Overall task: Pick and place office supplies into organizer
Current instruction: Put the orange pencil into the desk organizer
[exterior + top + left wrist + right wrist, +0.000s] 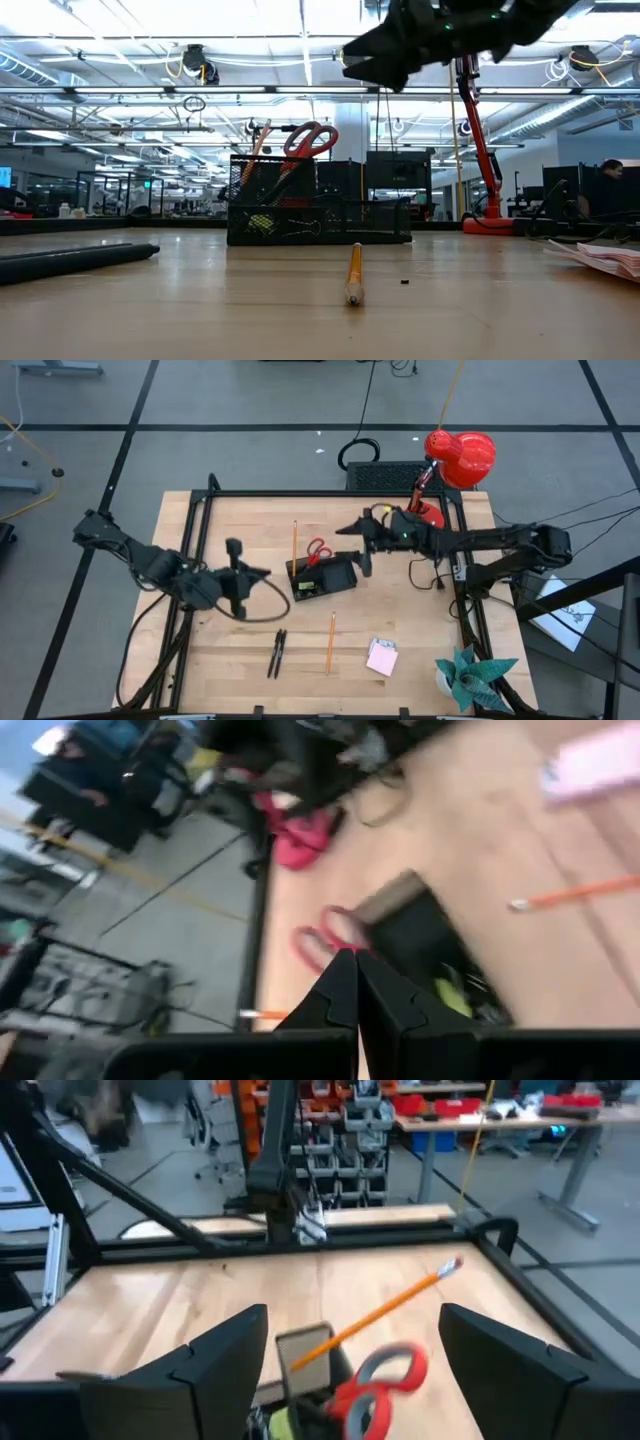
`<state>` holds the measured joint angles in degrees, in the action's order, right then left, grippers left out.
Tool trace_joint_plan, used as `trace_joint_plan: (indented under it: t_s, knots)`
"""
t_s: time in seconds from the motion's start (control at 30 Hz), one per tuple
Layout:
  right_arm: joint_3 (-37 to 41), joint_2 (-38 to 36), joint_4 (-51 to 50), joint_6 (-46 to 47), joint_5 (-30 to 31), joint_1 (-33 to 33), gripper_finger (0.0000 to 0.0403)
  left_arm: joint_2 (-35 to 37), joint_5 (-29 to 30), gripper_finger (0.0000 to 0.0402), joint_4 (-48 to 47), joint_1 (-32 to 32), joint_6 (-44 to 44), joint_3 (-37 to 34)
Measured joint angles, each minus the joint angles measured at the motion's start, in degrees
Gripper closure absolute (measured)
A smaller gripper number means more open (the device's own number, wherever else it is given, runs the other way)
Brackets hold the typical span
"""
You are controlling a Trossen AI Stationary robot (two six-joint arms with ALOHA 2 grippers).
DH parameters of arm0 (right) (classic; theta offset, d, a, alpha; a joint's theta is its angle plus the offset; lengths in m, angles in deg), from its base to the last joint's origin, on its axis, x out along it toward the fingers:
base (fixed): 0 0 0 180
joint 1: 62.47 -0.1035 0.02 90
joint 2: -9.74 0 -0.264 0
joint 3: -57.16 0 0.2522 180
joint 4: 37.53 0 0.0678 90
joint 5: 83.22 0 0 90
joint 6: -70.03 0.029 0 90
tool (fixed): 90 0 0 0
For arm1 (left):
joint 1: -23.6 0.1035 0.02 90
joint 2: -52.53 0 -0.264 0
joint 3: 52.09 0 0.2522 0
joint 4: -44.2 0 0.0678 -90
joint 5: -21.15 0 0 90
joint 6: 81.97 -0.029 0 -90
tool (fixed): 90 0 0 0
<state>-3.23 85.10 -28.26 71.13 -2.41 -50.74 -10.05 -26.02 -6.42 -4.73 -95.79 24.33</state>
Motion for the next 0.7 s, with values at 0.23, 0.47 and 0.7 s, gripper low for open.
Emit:
trace_joint_plan:
  t_s: [0.23, 0.47, 0.7]
  knots:
    - [-2.70, 2.96, 2.38, -0.20, -7.44, 4.27, 0.0108, 9.37, -9.24, 0.0401, 23.18, -1.09, -5.71, -17.26]
    - [-2.71, 7.86, 5.86, 2.45, -9.32, 6.60, 0.0108, 29.56, -20.46, 0.0401, 33.27, 2.03, -6.93, -29.64]
    - [-9.35, 15.63, 8.91, 6.18, -13.18, 9.37, 0.0107, 35.44, -27.32, 0.0401, 39.82, 7.15, -3.84, -41.67]
